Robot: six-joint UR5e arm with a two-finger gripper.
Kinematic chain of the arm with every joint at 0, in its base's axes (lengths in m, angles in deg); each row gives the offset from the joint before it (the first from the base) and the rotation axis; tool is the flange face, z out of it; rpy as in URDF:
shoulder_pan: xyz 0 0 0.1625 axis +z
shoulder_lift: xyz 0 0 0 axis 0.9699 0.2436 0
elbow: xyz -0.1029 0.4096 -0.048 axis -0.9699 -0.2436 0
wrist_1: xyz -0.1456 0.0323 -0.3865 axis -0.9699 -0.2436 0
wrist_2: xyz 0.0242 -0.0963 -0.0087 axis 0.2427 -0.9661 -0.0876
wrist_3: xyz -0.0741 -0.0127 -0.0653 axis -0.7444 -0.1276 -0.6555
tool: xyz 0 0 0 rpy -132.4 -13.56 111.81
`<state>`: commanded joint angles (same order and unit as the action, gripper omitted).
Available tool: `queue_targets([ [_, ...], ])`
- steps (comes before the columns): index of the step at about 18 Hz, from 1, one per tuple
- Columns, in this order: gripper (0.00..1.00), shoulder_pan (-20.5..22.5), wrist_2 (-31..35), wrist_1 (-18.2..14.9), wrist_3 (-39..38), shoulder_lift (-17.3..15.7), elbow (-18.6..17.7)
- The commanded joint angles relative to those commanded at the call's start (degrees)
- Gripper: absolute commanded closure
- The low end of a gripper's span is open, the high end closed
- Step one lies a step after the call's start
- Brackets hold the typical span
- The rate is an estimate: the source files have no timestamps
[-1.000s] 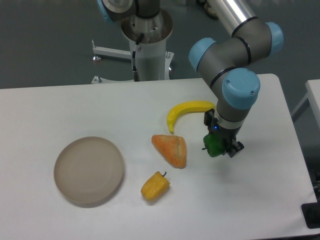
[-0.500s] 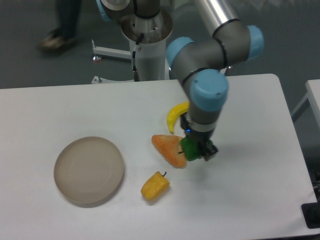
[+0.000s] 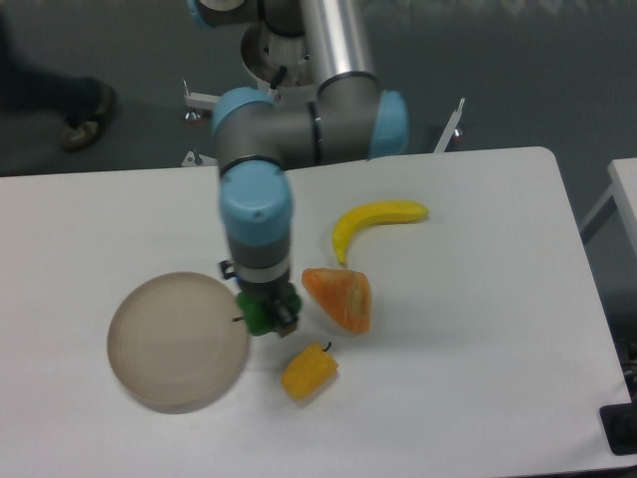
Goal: Place the green pepper on the plate
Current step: 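Carry the green pepper over the beige plate and lower it, then open the gripper to release the green pepper onto the plate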
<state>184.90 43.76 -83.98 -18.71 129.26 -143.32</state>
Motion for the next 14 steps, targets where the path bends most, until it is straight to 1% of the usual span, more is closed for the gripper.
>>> queue_targets([
  [2, 0.74, -2.2, 0.0, 0.2, -1.6, 0.9, 0.0],
  [5, 0.73, -3.2, -1.0, 0.4, -4.1, 1.9, 0.1],
  [7, 0.72, -3.7, -1.4, 1.1, -4.4, 2.4, 0.0],
  [8, 0.67, -4.1, -1.8, 1.8, -4.4, 2.9, 0.0],
  [10, 0.52, -4.1, -2.6, 3.6, -4.4, 3.8, 0.0],
  [11, 0.47, -4.5, -2.6, 4.0, -4.4, 4.0, 0.0],
  [12, 0.38, -4.7, -2.6, 4.1, -4.4, 4.5, 0.0],
  [13, 0.23, -4.7, -2.6, 4.3, -4.4, 4.7, -0.1],
  [14, 0.01, -4.7, -2.6, 4.6, -4.5, 4.7, -0.3],
])
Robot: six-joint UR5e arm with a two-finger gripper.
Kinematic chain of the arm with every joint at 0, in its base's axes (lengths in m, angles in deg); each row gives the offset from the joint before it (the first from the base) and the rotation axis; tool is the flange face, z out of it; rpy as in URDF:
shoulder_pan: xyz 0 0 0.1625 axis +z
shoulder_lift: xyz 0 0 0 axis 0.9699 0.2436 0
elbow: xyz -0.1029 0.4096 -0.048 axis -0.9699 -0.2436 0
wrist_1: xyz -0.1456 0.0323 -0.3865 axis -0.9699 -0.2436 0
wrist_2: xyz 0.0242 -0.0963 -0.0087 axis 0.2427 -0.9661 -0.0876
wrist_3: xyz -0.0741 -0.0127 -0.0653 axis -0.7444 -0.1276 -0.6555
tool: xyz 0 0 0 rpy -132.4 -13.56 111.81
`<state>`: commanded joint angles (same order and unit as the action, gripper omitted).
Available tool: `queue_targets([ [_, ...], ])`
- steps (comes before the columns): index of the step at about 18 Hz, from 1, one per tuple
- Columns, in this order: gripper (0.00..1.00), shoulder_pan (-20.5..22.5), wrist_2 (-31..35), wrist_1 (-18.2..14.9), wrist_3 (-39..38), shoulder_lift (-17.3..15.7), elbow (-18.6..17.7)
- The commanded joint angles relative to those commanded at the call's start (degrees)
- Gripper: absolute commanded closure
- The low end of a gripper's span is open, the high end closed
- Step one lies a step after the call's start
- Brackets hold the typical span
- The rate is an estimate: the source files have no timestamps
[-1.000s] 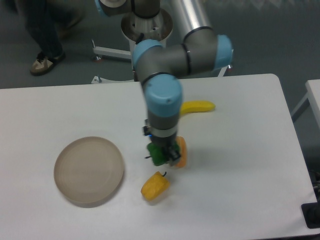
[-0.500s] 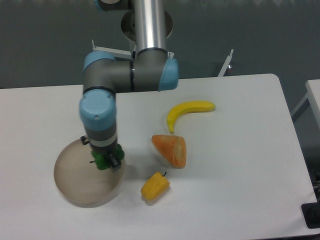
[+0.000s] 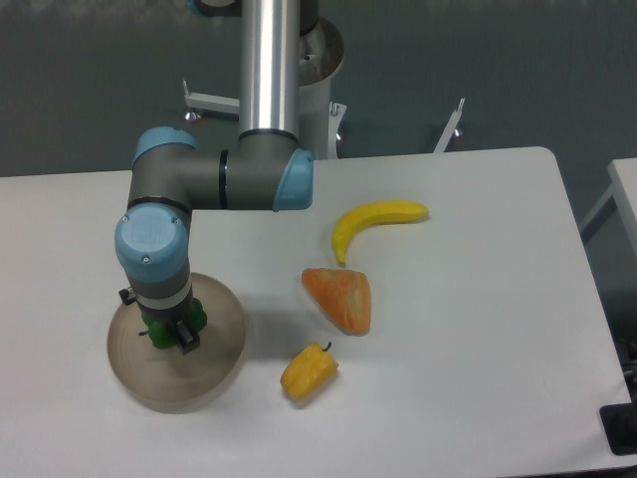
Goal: Place the green pepper on the plate
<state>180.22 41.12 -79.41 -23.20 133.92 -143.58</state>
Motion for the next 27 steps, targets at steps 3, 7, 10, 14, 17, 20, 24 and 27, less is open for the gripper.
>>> queue_targets([
  [3, 0.0, 0.0, 0.1, 0.0, 0.0, -0.3, -0.2],
  [7, 0.0, 0.0, 0.1, 0.0, 0.1, -1.7, 0.3],
  [10, 0.0, 1.2, 0.5, -0.1, 0.3, -3.6, 0.8],
  [14, 0.0, 7.3, 0.7, -0.3, 1.1, -6.8, 0.7],
  [17, 0.0, 11.9, 0.9, -0.7, 6.9, -9.4, 0.1],
  [20, 0.0, 16.9, 1.3, -3.3, 13.6, -11.2, -0.2],
  [24, 0.0, 22.2, 4.1, -6.8, 20.6, -12.2, -0.2],
  [27, 0.0, 26.4, 6.0, -8.9, 27.9, -12.5, -0.3],
])
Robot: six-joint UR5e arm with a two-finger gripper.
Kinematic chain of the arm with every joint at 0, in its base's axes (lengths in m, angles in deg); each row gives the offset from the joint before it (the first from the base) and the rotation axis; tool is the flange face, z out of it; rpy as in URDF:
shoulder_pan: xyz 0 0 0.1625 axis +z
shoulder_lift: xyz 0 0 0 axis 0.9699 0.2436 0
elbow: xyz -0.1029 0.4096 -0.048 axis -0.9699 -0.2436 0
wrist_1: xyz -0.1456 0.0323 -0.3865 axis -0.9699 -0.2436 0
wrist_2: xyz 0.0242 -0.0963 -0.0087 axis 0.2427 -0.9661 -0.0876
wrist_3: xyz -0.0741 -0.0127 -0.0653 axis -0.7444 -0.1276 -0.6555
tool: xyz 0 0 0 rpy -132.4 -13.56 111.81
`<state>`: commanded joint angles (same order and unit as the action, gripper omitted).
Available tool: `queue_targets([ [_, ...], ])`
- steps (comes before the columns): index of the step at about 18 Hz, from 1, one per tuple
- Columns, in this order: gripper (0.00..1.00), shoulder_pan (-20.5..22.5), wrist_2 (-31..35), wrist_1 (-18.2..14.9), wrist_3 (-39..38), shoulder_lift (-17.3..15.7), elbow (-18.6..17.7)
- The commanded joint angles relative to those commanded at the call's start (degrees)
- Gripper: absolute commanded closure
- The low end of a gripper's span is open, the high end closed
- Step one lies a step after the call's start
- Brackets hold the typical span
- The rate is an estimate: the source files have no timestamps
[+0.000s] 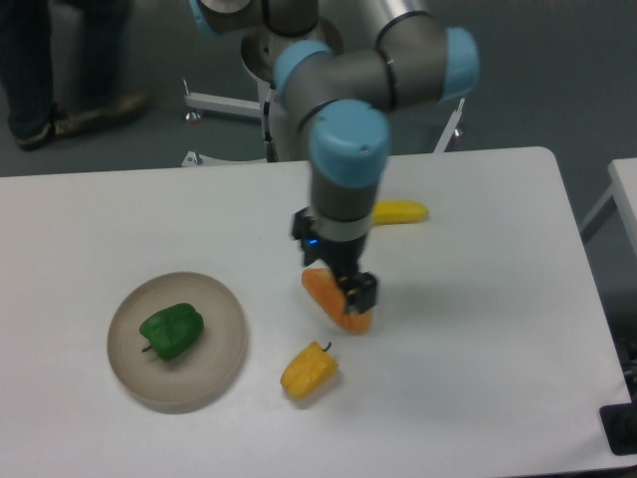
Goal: Place the green pepper on the plate
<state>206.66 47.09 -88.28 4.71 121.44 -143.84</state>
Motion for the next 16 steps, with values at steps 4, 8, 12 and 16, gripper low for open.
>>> queue_targets([
  [4, 0.0, 4.1, 0.3, -0.3, 6.8, 0.3, -0.1],
  [8, 0.0, 6.6, 0.4, -0.1, 11.5, 1.0, -0.1],
  [12, 0.0, 6.5, 0.3, 1.7, 12.2, 1.8, -2.3],
  [16, 0.0, 6.2, 0.3, 4.4, 12.2, 1.9, -4.6],
])
